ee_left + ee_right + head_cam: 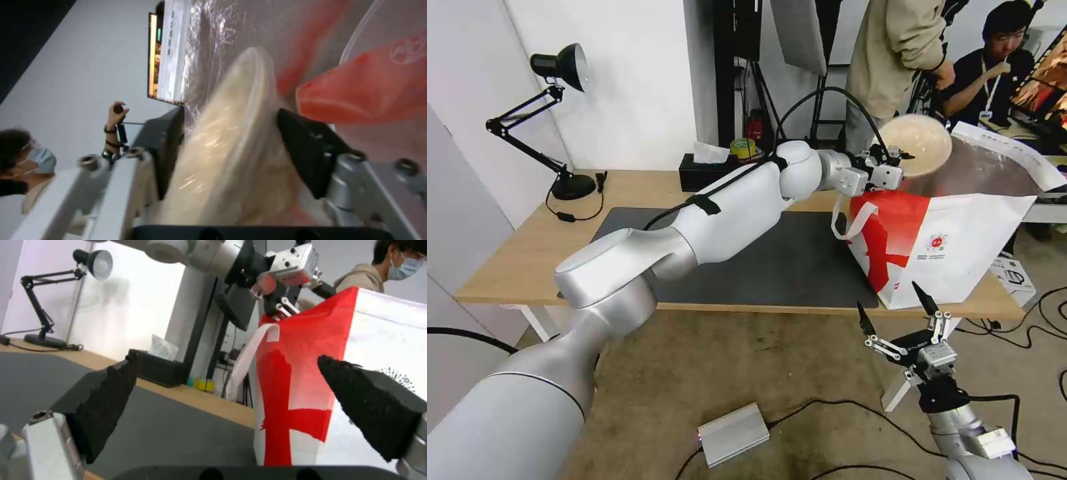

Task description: Pick up the trash from the table and place it into the takeout bag.

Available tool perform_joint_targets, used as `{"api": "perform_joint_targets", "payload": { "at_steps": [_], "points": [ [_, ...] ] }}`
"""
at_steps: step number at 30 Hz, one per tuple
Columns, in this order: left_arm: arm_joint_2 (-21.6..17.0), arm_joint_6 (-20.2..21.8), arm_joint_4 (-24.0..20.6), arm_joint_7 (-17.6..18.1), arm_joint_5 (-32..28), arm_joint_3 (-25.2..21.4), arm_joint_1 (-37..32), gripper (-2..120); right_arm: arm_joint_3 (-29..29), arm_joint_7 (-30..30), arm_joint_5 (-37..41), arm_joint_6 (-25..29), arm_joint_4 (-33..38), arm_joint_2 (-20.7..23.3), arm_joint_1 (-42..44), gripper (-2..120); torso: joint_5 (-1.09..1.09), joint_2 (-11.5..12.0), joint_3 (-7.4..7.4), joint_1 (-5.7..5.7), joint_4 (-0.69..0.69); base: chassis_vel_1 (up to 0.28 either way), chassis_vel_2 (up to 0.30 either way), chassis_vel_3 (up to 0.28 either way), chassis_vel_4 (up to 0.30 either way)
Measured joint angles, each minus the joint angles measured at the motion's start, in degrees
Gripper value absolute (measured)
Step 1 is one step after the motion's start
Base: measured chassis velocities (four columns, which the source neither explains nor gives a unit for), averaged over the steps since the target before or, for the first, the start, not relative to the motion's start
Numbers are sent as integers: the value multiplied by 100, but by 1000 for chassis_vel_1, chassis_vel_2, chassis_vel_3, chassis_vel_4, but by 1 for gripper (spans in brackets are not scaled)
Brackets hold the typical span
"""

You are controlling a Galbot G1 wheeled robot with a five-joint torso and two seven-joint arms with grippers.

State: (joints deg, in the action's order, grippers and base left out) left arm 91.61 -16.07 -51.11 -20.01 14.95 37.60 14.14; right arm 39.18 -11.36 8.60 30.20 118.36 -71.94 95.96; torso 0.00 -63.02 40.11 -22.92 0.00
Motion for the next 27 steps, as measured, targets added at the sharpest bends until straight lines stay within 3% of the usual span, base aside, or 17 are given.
{"api": "perform_joint_targets", "payload": {
  "at_steps": [3,6,9,14,27],
  "points": [
    [0,-28,-2,-2,27,14,7,73,0,0,0,0,0,0,0,100,0,0,0,0,0,0,0,0,0],
    [0,-85,-36,-26,66,52,8,88,0,0,0,0,0,0,0,100,0,0,0,0,0,0,0,0,0],
    [1,-106,-63,-73,115,70,18,92,0,0,0,0,0,0,0,100,0,0,0,0,0,0,0,0,0],
    [1,-110,-71,-99,124,91,59,86,0,0,0,0,0,0,0,100,0,0,0,0,0,0,0,0,0],
    [1,-108,-66,72,201,7,85,88,0,0,0,0,0,0,0,100,0,0,0,0,0,0,0,0,0]
  ]
}}
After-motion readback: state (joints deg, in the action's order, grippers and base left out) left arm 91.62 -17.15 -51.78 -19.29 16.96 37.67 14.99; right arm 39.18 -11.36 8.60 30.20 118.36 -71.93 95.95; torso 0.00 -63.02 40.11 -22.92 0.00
